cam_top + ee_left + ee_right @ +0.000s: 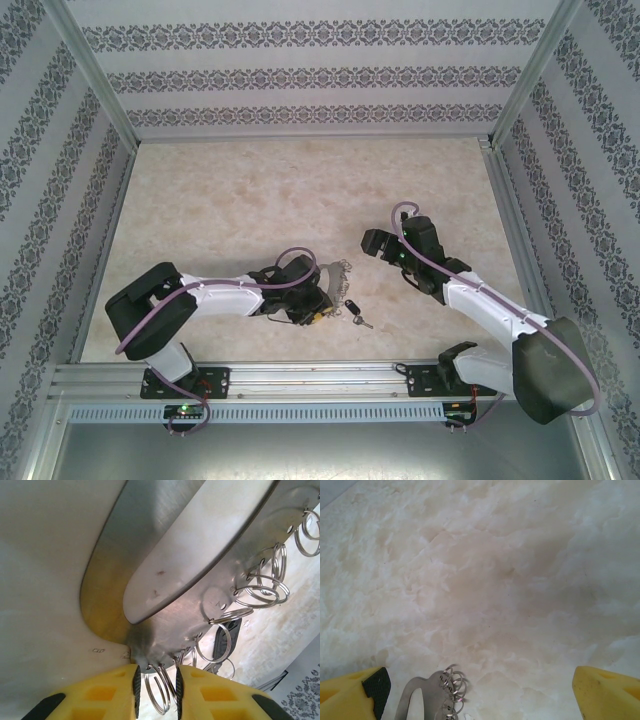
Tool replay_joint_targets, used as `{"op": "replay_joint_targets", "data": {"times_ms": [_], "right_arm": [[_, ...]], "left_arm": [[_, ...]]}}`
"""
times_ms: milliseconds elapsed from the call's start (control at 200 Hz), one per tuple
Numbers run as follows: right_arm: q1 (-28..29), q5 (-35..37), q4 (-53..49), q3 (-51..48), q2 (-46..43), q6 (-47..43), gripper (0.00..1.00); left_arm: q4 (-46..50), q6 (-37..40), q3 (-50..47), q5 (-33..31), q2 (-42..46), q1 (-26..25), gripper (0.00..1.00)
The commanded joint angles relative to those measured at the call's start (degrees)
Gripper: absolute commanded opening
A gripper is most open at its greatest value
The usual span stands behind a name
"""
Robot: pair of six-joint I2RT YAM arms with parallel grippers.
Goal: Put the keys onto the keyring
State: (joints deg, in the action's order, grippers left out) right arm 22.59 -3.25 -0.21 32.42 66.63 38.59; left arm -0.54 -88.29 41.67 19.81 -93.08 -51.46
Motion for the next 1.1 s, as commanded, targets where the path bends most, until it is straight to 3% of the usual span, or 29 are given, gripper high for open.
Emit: {"op": "replay_joint_targets", "data": {"times_ms": [0,335,1099], "right_arm": [[-0.51,1.11,0.91,-0.43,-1.41,-1.69,0.94],[-0.45,0.24,1.44,-0.34,-2.01,-1.81,0.94],[-0.45,0.13,1.59,-0.78,-3.32,-1.57,0.94]], "left_arm": [[0.33,-2.39,1.06,-1.89,-0.40,-1.18,0.28],[3.70,-2.76,-0.01,-5.65,3.26,-1.45,0.23],[0.76,-4.19,-1.76,-3.32,1.12,-2.54,0.22]]}}
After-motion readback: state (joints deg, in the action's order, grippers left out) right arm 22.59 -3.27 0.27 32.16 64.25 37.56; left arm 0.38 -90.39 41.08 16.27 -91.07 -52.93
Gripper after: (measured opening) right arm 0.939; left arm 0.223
